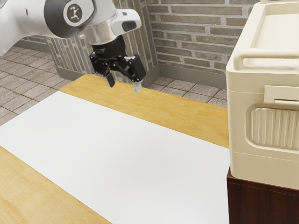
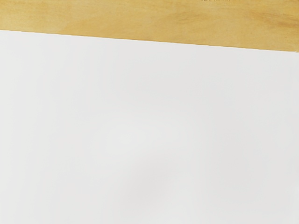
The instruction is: Pull the drawer handle with one arm to open the drawer
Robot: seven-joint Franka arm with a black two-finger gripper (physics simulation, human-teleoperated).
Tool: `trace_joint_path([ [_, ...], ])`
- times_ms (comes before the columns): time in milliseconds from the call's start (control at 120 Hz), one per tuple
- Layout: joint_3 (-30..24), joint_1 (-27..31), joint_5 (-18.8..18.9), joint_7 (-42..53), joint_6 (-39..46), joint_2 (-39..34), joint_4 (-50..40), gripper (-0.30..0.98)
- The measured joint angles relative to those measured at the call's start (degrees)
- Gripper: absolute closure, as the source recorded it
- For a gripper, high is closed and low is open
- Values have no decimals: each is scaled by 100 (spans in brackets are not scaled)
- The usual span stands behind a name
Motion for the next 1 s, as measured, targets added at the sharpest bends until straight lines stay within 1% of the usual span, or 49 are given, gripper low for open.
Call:
trace_joint_path([
  [75,-10,-68,-213,-284,306,-12,-325,0],
  [150,-11,-80,-594,-532,711,-31,-629,0],
  [233,2,-302,-853,-770,1098,-35,-719,0],
  [350,15,-585,-993,-1054,1470,-42,-816,0],
  [408,30,-698,-1023,-1176,1693,-136,-1150,0],
  [492,37,-800,-1017,-1330,2037,-272,-1494,0],
  [675,-3,-962,-1022,-1579,2519,-458,-1828,0],
  [833,-12,-962,-1692,-1591,2566,-558,-1998,0],
  [908,-12,-972,-1849,-1584,2576,-560,-2046,0],
  [1000,-6,-1008,-1945,-1576,2585,-554,-2163,0],
])
